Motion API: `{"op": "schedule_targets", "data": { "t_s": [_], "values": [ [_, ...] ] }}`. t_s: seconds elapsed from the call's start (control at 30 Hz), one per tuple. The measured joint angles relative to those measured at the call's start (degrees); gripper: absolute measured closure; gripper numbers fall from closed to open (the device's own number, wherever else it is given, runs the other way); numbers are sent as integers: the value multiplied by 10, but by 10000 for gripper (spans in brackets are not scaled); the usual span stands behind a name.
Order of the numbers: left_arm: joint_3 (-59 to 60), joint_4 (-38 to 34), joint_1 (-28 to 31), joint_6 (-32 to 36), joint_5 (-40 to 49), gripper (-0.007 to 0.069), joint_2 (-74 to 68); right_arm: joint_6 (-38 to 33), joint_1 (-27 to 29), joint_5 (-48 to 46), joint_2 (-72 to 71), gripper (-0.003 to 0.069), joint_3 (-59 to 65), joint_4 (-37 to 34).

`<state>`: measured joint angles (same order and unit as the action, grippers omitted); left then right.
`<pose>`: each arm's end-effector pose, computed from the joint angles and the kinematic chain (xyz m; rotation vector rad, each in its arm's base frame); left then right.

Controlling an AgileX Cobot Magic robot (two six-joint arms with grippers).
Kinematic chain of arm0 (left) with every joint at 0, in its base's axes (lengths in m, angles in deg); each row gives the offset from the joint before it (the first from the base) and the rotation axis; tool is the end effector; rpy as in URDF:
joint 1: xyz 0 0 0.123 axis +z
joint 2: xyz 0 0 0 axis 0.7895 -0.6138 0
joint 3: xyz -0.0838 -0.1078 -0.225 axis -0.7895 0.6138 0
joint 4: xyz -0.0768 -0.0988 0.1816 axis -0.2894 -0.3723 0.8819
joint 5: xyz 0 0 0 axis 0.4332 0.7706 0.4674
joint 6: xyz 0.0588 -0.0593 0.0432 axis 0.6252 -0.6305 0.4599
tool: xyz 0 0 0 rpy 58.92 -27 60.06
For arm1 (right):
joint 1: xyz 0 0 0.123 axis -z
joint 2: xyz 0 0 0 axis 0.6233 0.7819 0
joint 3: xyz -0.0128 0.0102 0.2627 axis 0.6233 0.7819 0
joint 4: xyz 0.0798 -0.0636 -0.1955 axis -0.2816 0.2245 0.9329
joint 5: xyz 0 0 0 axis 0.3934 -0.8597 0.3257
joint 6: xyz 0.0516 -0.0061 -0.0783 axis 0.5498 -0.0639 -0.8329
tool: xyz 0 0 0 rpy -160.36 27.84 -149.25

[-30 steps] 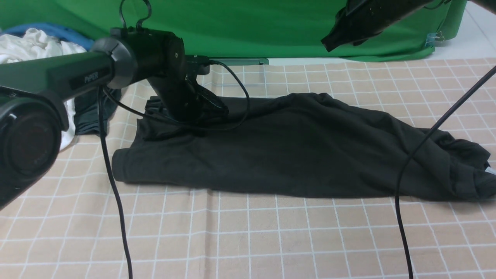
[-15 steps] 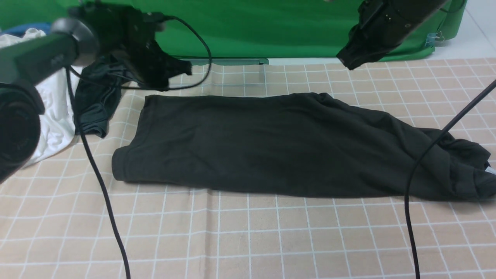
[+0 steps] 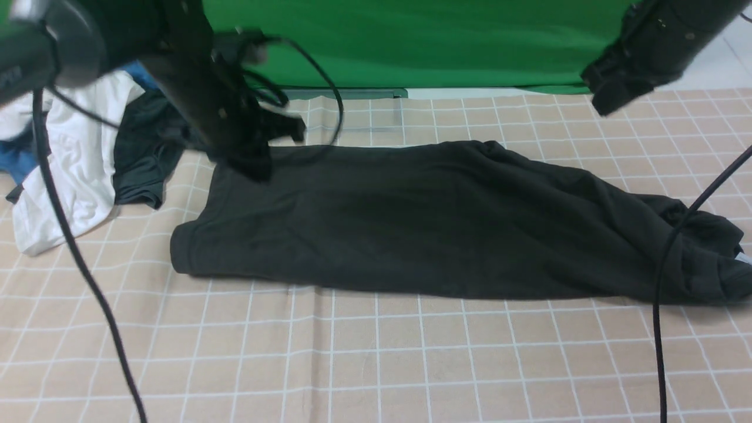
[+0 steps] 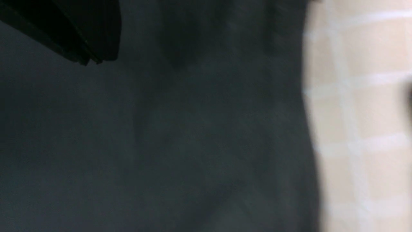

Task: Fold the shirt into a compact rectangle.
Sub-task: 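Pull the folded dark garment lengthwise by its ends to straighten it flat on the table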

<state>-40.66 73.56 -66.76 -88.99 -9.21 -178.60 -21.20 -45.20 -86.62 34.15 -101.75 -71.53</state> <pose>0.3579 -0.1055 0.2111 0.2580 2.8475 -0.2503 0.3833 0.0550 0.2823 -0.5473 2.7093 0.1139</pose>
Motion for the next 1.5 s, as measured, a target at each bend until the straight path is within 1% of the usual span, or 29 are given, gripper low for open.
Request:
{"op": "schedule_targets", "data": {
  "t_s": [0.1, 0.2, 0.27, 0.4, 0.6, 0.7, 0.77, 0.8, 0.83, 0.9, 1.4, 1.47, 1.5],
  "values": [
    [63, -14, -12, 0, -45, 606, 2, 8, 8, -13, 27, 368, 6, 2],
    [127, -14, -13, -14, -98, 606, -2, 19, 9, -17, 55, 353, 26, 5],
    [142, -10, -9, -21, -117, 606, -4, 25, 9, -17, 71, 351, 32, 6],
    [153, -10, -2, -31, -132, 606, -3, 31, 9, 3, 102, 349, 34, 8],
    [154, -3, -1, -31, -135, 606, -2, 61, 9, 69, 127, 352, 34, 26],
    [154, -2, -1, -32, -135, 606, -2, 63, 9, 97, 128, 393, 34, 32],
    [154, -2, -1, -33, -135, 606, -2, 59, 9, 112, 128, 467, 34, 40],
    [154, -2, -1, -33, -135, 606, -2, 54, 9, 120, 128, 533, 34, 48],
    [154, -2, -1, -33, -135, 606, -2, 53, 9, 125, 128, 577, 34, 55],
    [154, -2, -1, -33, -135, 606, -2, 53, 9, 129, 128, 608, 34, 68],
    [154, -1, -1, -33, -134, 606, -2, 25, 20, 138, 128, 608, 22, 77],
    [154, -1, -1, -34, -134, 606, -2, 24, 23, 155, 128, 587, 22, 78],
    [154, -1, -1, -34, -134, 606, -2, 24, 24, 168, 128, 559, 22, 90]
  ]
}}
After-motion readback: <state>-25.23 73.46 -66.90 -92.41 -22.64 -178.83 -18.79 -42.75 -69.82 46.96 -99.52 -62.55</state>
